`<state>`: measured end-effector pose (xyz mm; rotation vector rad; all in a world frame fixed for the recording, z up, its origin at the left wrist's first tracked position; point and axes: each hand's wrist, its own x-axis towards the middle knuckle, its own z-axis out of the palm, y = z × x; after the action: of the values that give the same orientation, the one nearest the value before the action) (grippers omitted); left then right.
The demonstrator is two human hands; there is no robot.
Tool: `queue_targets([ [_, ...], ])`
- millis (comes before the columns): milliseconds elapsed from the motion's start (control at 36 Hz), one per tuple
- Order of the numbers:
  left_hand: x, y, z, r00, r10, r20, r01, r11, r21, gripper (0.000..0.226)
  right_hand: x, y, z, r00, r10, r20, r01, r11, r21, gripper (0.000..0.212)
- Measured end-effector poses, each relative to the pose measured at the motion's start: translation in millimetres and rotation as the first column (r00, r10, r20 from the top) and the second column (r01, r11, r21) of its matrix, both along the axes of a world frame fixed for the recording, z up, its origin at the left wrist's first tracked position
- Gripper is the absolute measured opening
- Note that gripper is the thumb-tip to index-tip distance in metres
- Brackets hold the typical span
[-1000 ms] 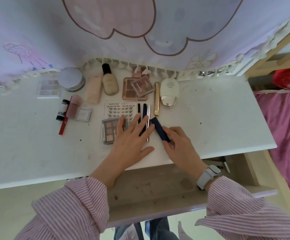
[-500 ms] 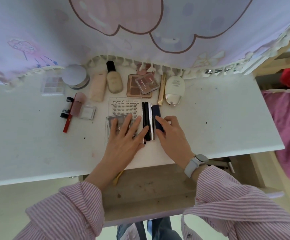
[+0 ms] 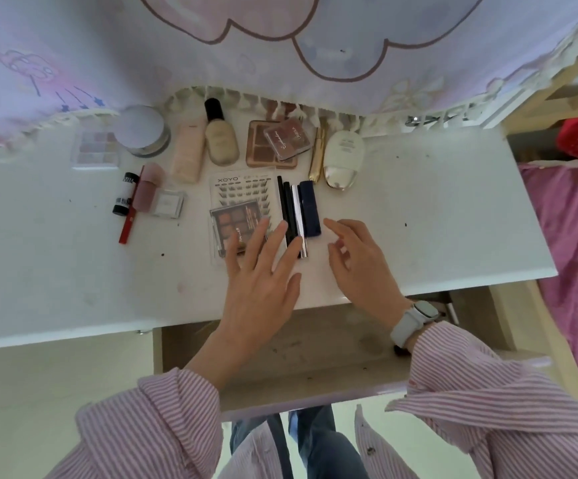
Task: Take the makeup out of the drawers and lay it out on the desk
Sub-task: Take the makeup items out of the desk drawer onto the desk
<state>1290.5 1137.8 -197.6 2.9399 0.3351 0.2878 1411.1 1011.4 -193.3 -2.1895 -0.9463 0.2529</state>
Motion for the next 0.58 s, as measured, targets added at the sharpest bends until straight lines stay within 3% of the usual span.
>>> queue_targets([
  [139,-33,-42,-10,0.983,-0.109,0.148,0.131,0.98,-0.153,0.032,-25,-63,3,0.996,0.09,0.011,-0.09,0.996,-0.007,0.027],
  [222,-46,-65,-23,0.978,-0.189,0.092,0.206,0.948,-0.241,0.029,-36,-108,-12,0.984,0.168,-0.058,-0.178,0.952,-0.249,0.026],
  [278,-51,-76,-34,0.975,-0.219,-0.031,0.202,0.937,-0.286,0.028,-33,-135,-29,0.98,0.151,-0.132,-0.197,0.844,-0.499,0.027],
  [333,-50,-87,-45,0.958,-0.229,-0.175,0.163,0.932,-0.325,0.031,-22,-156,-47,0.985,0.051,-0.167,-0.153,0.714,-0.683,0.035],
  [417,-38,-102,-57,0.917,-0.214,-0.337,0.075,0.922,-0.381,0.039,1,-170,-64,0.981,-0.158,-0.112,0.0,0.579,-0.815,0.049],
  [528,-10,-125,-64,0.867,-0.252,-0.43,0.023,0.882,-0.47,0.045,26,-167,-81,0.926,-0.366,-0.089,0.137,0.547,-0.826,0.067],
  [583,5,-136,-68,0.856,-0.279,-0.434,0.051,0.883,-0.467,0.05,34,-166,-91,0.911,-0.393,-0.122,0.13,0.556,-0.821,0.075],
])
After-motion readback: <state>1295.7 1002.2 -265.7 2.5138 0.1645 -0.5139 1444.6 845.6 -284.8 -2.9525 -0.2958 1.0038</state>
